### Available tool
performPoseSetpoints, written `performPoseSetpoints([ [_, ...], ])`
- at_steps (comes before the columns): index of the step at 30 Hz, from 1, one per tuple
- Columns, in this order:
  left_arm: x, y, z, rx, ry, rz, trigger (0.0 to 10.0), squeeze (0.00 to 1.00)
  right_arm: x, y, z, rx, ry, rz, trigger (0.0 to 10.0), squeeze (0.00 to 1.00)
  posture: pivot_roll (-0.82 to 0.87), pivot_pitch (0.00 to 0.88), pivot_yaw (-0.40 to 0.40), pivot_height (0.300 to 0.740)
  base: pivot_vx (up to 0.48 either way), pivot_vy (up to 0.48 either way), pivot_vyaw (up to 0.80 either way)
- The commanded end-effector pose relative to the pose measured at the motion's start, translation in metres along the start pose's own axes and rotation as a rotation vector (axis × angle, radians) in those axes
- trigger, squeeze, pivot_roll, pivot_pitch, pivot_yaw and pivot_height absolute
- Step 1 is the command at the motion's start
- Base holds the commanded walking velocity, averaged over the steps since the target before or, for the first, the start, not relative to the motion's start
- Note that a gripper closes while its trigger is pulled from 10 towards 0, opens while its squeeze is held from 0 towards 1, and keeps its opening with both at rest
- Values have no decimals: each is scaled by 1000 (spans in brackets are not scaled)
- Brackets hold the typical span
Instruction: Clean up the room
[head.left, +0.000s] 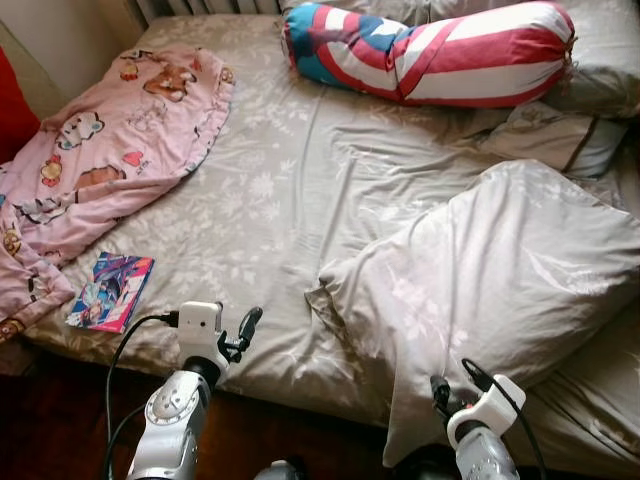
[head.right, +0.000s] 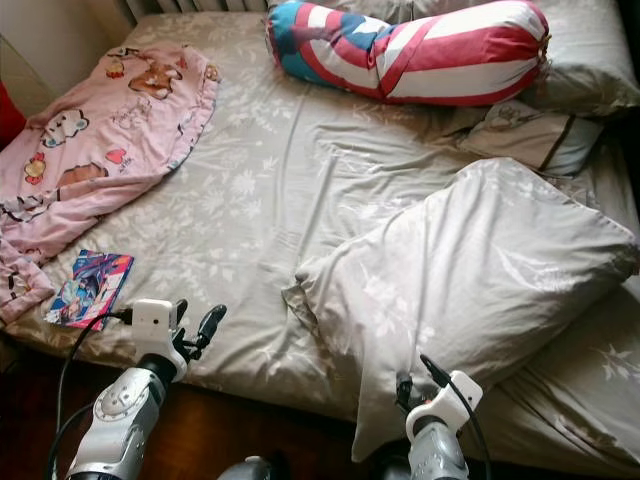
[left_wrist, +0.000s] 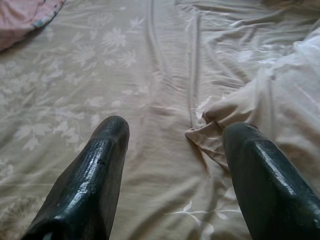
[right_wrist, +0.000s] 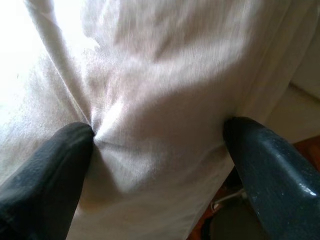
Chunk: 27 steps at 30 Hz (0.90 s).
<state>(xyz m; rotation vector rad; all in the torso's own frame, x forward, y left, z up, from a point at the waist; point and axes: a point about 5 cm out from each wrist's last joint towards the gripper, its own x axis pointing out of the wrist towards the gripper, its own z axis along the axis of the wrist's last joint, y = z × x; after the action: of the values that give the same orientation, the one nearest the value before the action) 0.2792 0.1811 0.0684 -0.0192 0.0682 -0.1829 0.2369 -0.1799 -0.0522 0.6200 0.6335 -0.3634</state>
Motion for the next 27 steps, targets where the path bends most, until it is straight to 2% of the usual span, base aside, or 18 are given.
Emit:
performPoseSetpoints([
  [1,-8,4,-3,19,28,-4,10000,0,-7,-8,-24,3,85,-29,10000,0,180,292,169,740,0,0,0],
  [5,-12,4,6,27,6,-4,10000,0,-7,-9,-22,11,72,-23,10000,0,198,318,180,740,0,0,0],
  [11,-26,3,24,44,-36,-8,10000,0,-6,-6,-19,27,47,-24,10000,0,248,369,205,740,0,0,0],
  [14,-32,1,31,70,-39,-27,10000,0,-3,7,-15,25,33,12,10000,0,267,386,217,740,0,0,0],
  [18,-33,0,36,73,-41,-30,10000,0,-1,14,-12,12,28,23,10000,0,276,396,222,740,0,0,0],
  [19,-33,0,37,74,-42,-30,10000,0,0,16,-11,-5,30,30,8353,0,278,401,223,740,0,0,0],
  [20,-33,0,37,75,-42,-31,10000,0,0,18,-11,-16,31,34,0,0,278,402,222,740,0,0,0],
  [23,-34,2,39,79,-36,-21,10000,0,1,22,-9,-49,25,53,0,0,278,404,221,740,0,0,0],
  [27,-36,2,39,79,-29,-19,10000,0,0,21,-10,-50,27,48,0,0,282,407,222,740,0,0,0],
])
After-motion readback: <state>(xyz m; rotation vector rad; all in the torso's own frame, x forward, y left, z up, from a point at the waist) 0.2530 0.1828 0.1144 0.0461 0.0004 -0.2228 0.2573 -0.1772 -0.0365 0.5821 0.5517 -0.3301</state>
